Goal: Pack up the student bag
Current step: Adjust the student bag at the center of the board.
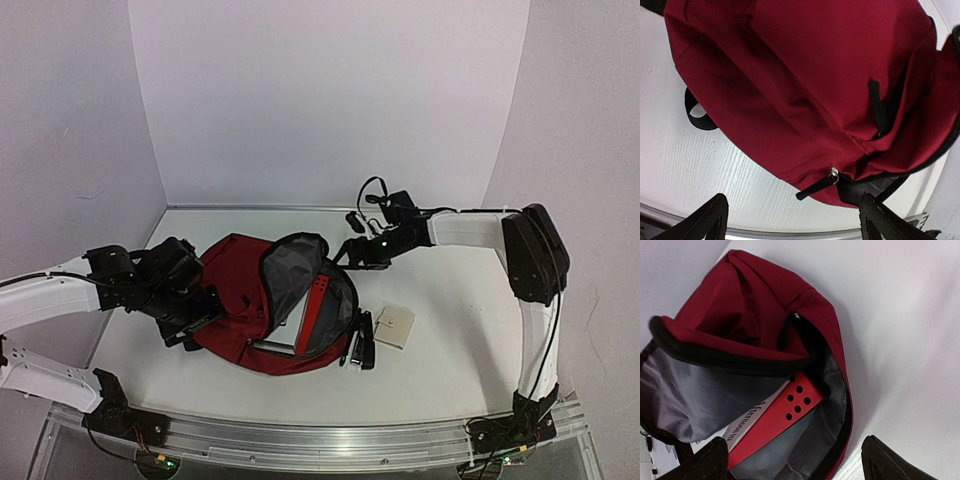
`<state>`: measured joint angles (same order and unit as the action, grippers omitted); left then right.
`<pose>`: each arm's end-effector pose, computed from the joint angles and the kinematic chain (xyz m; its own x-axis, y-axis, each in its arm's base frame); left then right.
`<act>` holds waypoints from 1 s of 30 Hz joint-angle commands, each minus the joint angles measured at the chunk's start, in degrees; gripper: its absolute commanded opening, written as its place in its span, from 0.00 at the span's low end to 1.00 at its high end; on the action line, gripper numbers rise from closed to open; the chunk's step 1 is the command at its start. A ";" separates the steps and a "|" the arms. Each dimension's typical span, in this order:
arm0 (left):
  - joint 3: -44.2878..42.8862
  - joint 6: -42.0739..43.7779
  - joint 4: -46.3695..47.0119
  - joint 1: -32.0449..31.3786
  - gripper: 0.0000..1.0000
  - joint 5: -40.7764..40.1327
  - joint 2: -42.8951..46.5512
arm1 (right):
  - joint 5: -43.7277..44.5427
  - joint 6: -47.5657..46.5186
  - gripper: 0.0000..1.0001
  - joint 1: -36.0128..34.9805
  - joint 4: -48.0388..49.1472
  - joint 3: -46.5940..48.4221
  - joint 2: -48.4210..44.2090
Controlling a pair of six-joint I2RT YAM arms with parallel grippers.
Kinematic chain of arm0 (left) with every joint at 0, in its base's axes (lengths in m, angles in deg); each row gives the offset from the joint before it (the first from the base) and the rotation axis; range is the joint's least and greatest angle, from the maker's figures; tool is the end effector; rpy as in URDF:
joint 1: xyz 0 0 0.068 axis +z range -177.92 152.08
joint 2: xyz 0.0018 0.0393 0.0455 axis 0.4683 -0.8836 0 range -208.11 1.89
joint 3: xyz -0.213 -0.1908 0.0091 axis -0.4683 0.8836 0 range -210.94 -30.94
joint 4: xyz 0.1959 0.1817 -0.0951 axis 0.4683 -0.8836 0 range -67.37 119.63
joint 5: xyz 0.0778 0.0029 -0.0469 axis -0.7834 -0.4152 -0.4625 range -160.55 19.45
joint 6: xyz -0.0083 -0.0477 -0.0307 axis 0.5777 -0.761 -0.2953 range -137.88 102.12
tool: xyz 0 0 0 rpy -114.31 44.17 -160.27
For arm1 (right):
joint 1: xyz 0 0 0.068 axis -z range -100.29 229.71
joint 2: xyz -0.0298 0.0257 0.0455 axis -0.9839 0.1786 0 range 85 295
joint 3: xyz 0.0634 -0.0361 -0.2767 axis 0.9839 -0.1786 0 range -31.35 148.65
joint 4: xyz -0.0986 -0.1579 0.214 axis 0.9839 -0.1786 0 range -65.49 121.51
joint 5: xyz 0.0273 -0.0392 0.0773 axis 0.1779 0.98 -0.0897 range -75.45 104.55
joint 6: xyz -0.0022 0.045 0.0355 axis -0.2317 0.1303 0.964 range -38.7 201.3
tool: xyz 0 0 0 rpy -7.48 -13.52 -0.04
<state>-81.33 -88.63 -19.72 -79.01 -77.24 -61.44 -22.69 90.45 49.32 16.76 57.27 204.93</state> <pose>0.1441 -0.1710 0.2588 -0.8807 -0.4018 -0.2508 -0.2815 0.8698 -0.4052 0.4127 0.2706 0.1894 -0.7348 -0.2841 -0.6159 -0.6565 0.5261 0.5406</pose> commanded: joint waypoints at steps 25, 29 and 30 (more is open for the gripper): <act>-28.44 9.22 28.59 21.25 0.48 16.13 -45.13 | -9.42 -0.81 0.24 -0.92 -0.72 -1.86 1.84; -32.67 13.09 27.02 27.47 0.46 18.34 -47.27 | -11.77 0.31 0.23 -1.42 -0.60 -1.68 2.55; -33.55 14.89 26.29 28.66 0.47 18.83 -47.01 | -12.28 0.42 0.22 -1.71 -0.61 -1.56 2.80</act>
<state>-110.27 -80.37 5.80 -56.01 -60.21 -108.55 -30.05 89.64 48.73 15.99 53.51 206.18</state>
